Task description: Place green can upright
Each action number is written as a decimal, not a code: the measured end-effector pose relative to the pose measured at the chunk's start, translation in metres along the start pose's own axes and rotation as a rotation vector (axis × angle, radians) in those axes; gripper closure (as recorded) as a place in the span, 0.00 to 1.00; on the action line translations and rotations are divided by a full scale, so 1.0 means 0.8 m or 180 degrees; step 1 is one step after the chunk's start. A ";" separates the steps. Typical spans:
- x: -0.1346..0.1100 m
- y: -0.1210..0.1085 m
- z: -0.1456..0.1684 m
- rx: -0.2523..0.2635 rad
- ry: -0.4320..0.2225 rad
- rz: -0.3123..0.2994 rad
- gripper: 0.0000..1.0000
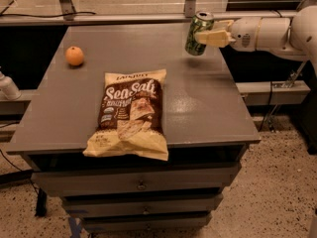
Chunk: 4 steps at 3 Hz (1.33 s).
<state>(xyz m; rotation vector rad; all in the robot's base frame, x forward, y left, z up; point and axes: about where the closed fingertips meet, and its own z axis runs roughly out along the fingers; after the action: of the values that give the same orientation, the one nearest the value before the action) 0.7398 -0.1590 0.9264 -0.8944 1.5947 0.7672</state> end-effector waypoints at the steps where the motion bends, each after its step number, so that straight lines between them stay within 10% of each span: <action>1: 0.019 0.022 0.007 -0.0036 0.0088 -0.0028 1.00; 4: 0.048 0.038 0.005 -0.0079 0.0362 -0.0057 1.00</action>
Offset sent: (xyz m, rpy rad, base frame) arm -0.0371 0.0057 -0.0370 -0.1296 0.0248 0.0125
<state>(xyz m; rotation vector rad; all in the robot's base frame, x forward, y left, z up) 0.7111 -0.1461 0.8885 -0.9838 1.6775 0.7361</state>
